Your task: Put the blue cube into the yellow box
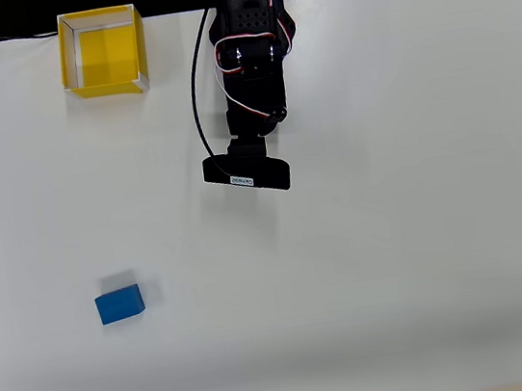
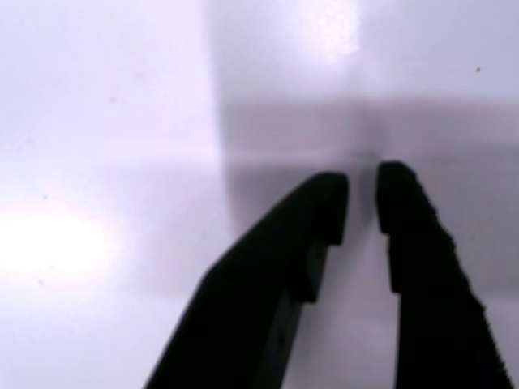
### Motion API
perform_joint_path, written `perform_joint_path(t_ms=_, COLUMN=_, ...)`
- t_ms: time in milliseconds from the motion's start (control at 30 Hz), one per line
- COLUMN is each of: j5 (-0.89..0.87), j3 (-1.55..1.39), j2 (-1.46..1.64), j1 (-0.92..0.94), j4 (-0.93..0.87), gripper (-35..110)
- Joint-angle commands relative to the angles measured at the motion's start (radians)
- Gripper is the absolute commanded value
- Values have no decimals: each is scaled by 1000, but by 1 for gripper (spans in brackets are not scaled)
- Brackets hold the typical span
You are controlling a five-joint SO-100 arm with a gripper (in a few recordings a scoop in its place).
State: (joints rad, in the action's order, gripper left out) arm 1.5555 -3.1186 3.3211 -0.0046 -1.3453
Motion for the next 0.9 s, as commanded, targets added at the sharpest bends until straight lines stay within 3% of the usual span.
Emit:
perform_joint_path(t_ms=0, j5=-60, j3=-28, j2=25, j1=-15, j4=2, gripper=1)
perform_joint_path(t_ms=500, j5=-72, j3=-26, j2=25, j1=0, j4=17, gripper=0)
perform_joint_path(t_ms=700, j5=-60, j3=11, j2=-38, j1=169, j4=229, gripper=1)
perform_joint_path(t_ms=867, j5=-207, j3=229, j2=-368, j1=308, j4=531, gripper=16)
